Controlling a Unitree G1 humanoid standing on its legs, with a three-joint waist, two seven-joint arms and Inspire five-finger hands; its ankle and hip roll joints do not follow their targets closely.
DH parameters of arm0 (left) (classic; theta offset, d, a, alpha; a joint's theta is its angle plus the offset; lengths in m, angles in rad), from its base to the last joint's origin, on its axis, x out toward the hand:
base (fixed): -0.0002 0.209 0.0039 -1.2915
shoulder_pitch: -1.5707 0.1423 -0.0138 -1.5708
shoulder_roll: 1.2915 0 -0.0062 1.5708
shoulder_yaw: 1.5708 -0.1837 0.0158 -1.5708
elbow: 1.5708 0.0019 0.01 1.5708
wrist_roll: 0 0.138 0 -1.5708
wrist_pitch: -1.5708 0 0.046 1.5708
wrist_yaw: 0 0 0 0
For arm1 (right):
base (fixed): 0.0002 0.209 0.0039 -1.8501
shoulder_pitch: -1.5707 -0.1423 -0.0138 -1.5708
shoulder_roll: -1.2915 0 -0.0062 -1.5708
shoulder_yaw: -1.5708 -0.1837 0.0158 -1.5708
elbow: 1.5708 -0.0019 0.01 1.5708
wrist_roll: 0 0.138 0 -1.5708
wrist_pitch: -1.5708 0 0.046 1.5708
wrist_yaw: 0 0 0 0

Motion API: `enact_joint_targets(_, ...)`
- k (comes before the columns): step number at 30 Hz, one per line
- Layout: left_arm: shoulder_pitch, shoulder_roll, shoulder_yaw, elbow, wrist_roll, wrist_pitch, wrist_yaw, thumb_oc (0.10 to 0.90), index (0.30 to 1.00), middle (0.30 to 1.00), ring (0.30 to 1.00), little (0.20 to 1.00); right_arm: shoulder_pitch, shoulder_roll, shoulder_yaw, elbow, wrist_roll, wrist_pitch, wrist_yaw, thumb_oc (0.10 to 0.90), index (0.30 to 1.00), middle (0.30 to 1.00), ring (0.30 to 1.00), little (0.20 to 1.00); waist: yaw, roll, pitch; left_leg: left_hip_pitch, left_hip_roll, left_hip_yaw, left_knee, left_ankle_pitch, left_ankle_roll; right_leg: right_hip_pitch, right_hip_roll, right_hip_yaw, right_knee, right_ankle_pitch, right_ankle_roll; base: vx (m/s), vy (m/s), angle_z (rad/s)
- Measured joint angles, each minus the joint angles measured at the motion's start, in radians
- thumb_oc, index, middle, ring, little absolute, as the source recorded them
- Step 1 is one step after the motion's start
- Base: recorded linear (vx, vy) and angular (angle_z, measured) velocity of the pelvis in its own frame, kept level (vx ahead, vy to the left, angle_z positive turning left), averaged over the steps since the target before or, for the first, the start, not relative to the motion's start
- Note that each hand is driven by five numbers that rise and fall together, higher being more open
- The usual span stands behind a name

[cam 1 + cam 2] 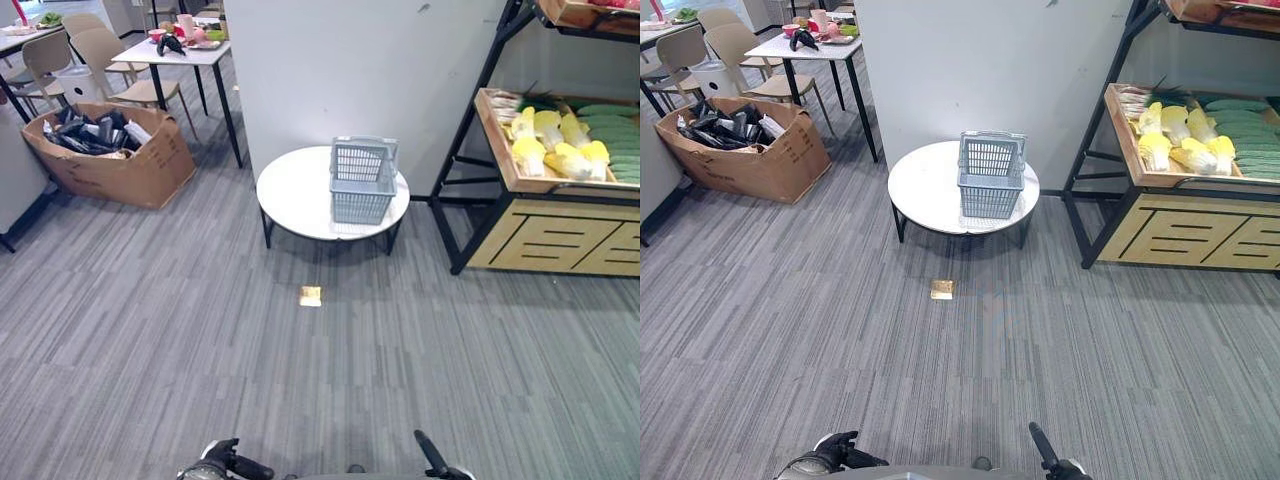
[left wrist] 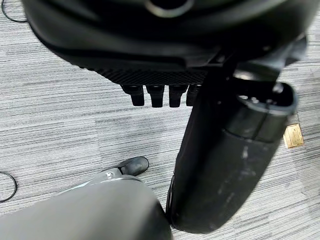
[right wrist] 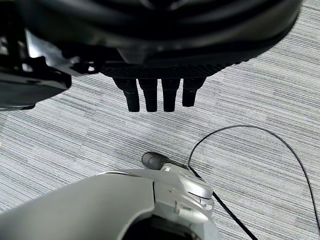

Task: Get the vegetables into the basket

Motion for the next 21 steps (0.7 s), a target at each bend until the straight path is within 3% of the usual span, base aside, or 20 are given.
enact_joint_targets(21, -0.021, 0.004, 0.001, -0.001, -0.001, 0.001, 0.02, 0.9, 1.0, 1.0, 1.0, 1.0, -0.005, 0.0, -0.001, 0.0, 0.001, 0.0, 0.0, 0.9, 1.0, 1.0, 1.0, 1.0, 0.003, -0.012, 0.027, -0.024, -0.002, 0.005, 0.0, 0.001, 0.001, -0.027, -0.001, 0.005, 0.002, 0.002, 0.001, 0.0, 0.02, -0.01)
